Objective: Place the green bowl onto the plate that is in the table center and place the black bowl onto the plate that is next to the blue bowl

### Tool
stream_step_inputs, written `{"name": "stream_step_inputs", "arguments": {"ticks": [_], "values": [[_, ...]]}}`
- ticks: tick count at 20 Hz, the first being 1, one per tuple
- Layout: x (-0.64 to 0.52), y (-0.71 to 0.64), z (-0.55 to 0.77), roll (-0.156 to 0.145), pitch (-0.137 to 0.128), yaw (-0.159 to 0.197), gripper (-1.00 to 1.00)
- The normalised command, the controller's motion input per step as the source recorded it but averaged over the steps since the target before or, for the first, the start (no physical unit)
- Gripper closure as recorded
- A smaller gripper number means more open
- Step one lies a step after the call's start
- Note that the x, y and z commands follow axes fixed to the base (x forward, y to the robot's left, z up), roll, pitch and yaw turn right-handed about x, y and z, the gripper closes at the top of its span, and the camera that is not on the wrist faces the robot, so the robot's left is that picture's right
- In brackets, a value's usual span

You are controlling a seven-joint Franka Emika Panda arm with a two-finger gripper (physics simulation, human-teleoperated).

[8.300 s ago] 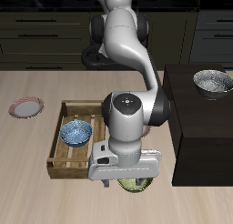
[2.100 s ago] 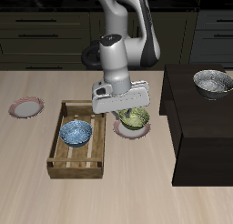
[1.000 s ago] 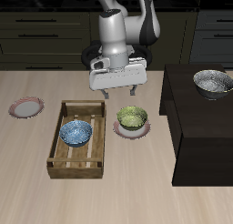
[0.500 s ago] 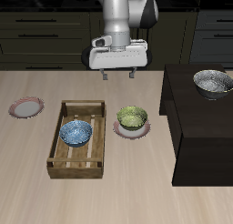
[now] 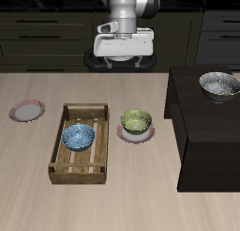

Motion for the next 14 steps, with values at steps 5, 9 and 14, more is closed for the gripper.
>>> {"name": "stream_step_inputs", "arguments": {"ticks": [5, 9, 14], "values": [[-0.12, 0.03, 0.36, -0.026, -0.040, 0.002, -1.00], [-0.13, 0.11, 0.37, 0.004, -0.044, 0.005, -1.00], [-0.06, 0.00, 0.23, -0.020, -0.029, -0.008, -1.00]]}}
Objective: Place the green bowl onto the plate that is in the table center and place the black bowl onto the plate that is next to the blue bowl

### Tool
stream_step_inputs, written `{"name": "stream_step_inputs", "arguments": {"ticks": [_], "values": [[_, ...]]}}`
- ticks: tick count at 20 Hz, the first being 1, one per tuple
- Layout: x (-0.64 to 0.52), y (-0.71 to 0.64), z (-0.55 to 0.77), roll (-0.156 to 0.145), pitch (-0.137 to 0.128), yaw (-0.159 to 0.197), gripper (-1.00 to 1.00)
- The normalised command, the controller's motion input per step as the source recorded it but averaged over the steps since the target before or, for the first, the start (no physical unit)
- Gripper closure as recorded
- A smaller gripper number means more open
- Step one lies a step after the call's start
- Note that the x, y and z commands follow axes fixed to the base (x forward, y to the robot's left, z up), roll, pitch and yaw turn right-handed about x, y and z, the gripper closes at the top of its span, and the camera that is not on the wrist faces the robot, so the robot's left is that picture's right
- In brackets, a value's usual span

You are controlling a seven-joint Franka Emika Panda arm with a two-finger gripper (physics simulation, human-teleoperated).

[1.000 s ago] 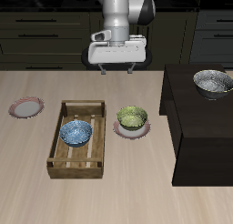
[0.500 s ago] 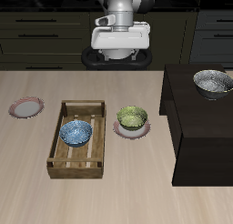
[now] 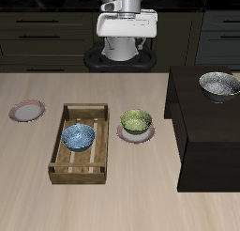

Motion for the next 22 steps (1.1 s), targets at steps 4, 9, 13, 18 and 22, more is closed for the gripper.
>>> {"name": "stream_step_inputs", "arguments": {"ticks": [4, 9, 13, 18, 22], "values": [[-0.03, 0.03, 0.07, -0.007, -0.002, 0.006, -1.00], [0.13, 0.01, 0.20, -0.026, -0.015, -0.006, -1.00], [0.21, 0.15, 0.23, -0.023, 0.008, -0.034, -1.00], [0.21, 0.22, 0.16, -0.015, 0.021, -0.029, -1.00], [0.07, 0.35, 0.19, 0.015, -0.011, -0.016, -1.00]]}}
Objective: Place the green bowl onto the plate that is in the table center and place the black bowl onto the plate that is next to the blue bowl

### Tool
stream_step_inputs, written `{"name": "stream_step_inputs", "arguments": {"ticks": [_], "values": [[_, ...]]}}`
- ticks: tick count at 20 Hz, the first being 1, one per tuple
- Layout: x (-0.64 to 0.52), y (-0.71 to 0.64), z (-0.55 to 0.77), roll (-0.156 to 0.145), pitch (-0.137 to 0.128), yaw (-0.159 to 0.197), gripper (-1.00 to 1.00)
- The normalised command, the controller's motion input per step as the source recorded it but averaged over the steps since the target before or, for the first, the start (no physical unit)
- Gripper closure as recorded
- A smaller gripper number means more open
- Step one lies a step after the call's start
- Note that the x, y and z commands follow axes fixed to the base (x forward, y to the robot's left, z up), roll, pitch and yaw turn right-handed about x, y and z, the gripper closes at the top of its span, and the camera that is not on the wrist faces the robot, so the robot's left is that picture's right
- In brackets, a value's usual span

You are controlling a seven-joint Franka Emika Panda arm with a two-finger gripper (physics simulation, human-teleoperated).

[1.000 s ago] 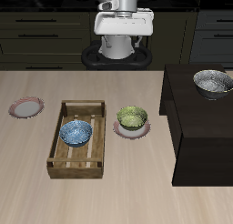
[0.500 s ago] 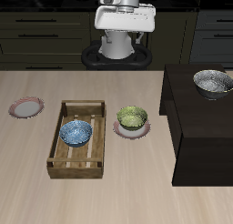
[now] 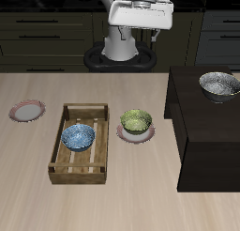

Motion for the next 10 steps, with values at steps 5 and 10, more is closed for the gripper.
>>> {"name": "stream_step_inputs", "arguments": {"ticks": [5, 10], "values": [[0.18, 0.37, 0.12, 0.022, 0.027, -0.016, -1.00], [0.23, 0.28, 0.19, -0.010, 0.014, -0.023, -1.00]]}}
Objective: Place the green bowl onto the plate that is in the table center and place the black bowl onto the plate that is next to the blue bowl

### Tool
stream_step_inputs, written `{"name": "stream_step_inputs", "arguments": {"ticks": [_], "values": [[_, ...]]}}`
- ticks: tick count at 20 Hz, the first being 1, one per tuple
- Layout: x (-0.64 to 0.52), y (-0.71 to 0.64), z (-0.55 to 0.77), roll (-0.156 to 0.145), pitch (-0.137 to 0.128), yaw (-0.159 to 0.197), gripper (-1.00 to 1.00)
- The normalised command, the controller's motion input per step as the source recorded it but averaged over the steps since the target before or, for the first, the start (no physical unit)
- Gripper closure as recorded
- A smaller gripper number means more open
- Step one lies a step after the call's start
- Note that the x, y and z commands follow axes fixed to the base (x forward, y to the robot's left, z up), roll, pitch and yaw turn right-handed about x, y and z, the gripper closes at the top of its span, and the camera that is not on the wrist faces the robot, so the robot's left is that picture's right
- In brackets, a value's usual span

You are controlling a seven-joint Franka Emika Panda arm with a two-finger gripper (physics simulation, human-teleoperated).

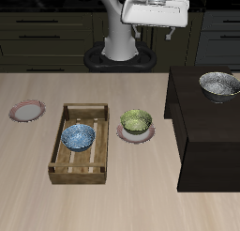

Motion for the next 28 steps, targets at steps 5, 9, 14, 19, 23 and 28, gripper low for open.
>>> {"name": "stream_step_inputs", "arguments": {"ticks": [5, 9, 14, 19, 23, 28], "values": [[0.29, 0.24, 0.10, 0.014, 0.037, -0.022, -1.00], [0.20, 0.09, -0.04, -0.001, 0.044, -0.011, -1.00], [0.25, 0.22, 0.09, 0.013, 0.028, -0.008, -1.00], [0.20, 0.32, 0.00, 0.027, 0.030, -0.009, -1.00], [0.15, 0.25, 0.12, 0.012, 0.001, -0.025, -1.00], [0.23, 0.09, 0.06, -0.015, 0.013, -0.035, -1.00]]}}
